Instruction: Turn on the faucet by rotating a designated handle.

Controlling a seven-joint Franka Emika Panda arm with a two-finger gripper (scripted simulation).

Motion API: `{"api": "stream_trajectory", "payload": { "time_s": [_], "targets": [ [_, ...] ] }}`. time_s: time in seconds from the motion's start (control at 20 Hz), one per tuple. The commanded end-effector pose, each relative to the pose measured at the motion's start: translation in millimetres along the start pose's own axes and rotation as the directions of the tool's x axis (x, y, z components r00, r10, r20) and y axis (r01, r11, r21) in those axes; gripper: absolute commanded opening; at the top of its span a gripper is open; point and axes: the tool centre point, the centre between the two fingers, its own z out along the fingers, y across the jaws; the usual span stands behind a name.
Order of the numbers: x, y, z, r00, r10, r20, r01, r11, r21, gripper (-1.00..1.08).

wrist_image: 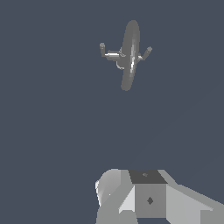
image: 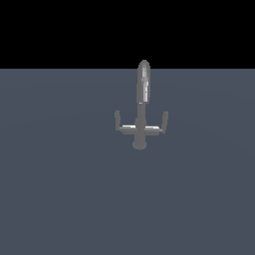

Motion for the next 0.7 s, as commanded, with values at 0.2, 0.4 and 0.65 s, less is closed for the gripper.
{"api": "stream_trajectory", "payload": {
  "time_s": [0.2, 0.4, 0.65],
  "targets": [
    [-1, 7, 1, 1.000, 0.020, 0.006, -0.020, 1.000, -0.004, -1.00],
    [-2, 20, 3, 0.998, 0.062, 0.014, -0.062, 0.998, -0.011, -1.00],
    [-2, 20, 3, 0.998, 0.065, 0.015, -0.065, 0.998, -0.011, -1.00]
  ]
}}
